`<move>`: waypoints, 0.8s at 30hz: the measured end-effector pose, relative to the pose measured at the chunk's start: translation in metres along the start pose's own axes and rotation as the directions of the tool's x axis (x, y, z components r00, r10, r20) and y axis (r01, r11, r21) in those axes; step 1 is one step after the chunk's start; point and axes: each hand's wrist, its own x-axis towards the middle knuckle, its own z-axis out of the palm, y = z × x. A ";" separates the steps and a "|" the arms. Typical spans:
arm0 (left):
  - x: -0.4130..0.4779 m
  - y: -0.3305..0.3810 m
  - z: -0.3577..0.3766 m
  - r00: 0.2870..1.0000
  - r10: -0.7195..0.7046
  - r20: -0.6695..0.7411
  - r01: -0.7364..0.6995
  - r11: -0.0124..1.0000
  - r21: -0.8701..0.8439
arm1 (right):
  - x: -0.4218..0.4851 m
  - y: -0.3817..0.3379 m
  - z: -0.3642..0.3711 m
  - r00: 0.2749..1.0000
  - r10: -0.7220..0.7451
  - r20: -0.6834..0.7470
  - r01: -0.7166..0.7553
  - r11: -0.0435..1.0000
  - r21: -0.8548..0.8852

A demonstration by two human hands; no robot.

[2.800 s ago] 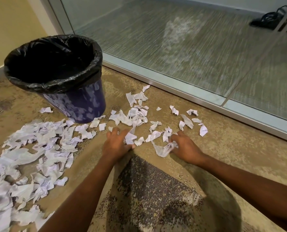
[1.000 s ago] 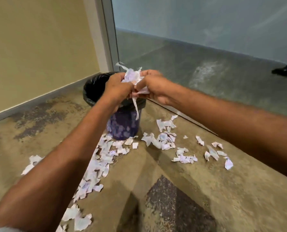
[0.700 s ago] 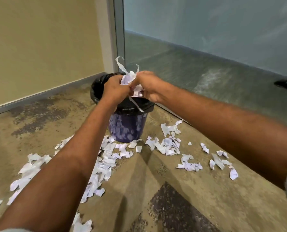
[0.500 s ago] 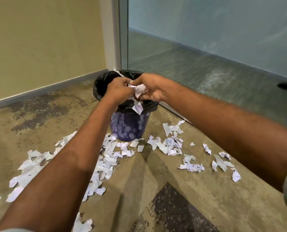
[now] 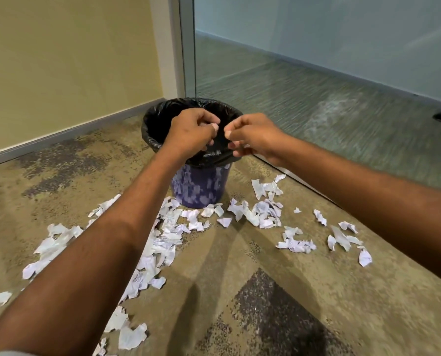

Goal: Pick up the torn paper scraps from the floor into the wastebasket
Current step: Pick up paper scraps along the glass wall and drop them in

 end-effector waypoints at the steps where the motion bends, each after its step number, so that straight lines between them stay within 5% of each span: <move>1: -0.007 0.007 0.005 0.998 0.009 0.064 -0.007 1.000 -0.023 | -0.005 0.011 -0.010 1.000 0.001 -0.005 -0.001 1.000 -0.015; 9: -0.049 0.023 0.080 0.841 0.013 0.541 -0.037 0.999 0.033 | -0.040 0.141 -0.102 0.977 0.214 -0.011 -0.200 0.896 -0.397; 15: -0.064 -0.021 0.155 0.720 -0.128 0.682 -0.042 0.973 0.227 | -0.066 0.220 -0.146 0.944 0.331 -0.017 -0.270 0.739 -0.617; 24: -0.073 -0.075 0.232 0.713 -0.178 0.678 -0.141 0.911 0.387 | -0.089 0.312 -0.132 0.922 0.275 0.272 0.099 0.511 -0.854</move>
